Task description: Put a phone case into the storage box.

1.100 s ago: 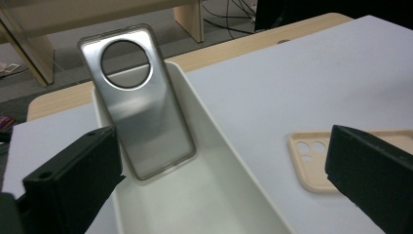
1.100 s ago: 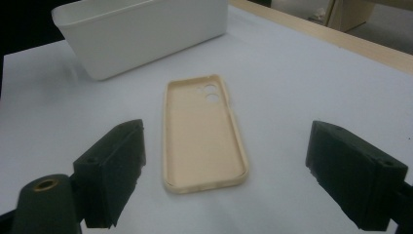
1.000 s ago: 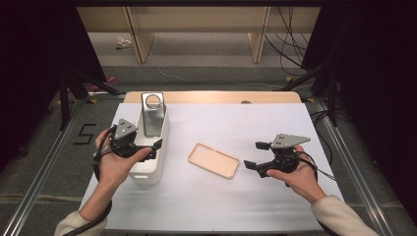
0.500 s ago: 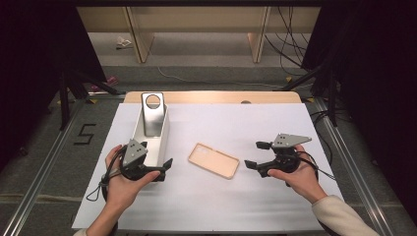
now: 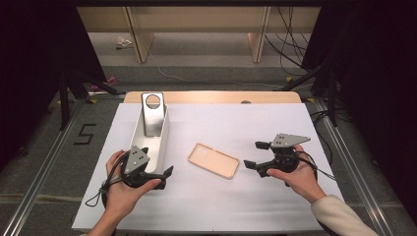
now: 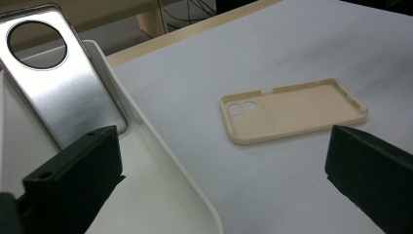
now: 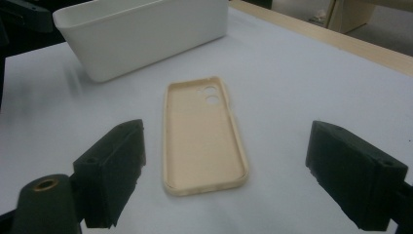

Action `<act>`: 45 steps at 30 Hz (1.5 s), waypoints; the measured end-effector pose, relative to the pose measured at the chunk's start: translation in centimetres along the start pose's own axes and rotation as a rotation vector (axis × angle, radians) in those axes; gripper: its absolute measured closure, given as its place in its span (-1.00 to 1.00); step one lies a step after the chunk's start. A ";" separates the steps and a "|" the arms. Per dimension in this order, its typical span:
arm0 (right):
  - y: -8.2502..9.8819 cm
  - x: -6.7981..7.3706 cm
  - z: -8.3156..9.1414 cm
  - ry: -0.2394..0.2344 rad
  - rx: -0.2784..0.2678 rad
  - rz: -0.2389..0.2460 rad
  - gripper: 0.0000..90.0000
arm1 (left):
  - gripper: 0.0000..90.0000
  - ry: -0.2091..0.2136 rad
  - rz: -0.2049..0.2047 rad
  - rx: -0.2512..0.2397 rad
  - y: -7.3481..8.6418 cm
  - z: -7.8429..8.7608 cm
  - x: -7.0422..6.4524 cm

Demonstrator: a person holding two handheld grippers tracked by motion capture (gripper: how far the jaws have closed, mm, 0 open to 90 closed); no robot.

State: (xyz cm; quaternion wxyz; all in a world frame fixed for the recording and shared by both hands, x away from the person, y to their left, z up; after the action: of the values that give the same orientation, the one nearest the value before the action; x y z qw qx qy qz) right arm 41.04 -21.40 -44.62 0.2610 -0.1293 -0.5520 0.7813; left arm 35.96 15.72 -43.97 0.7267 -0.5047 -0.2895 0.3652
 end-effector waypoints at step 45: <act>1.9 -3.0 -8.3 0.116 0.390 0.080 1.00 | -0.89 0.007 0.035 0.004 0.3 -0.3 0.1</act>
State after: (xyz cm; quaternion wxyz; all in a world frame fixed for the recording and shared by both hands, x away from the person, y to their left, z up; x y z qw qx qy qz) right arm 47.13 -16.94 -49.67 0.2813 -0.1427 -0.3686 0.8744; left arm 36.13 15.68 -44.30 0.7222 -0.5095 -0.2775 0.3765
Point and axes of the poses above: each handheld gripper's, and its own axes: z roughly backward along the jaws, y roughly out of its underside, x roughly to its left, the point moved 4 cm from there along -z, roughly forward along the jaws, and after that the axes turned 8 degrees about -x, right-handed, at the moved point
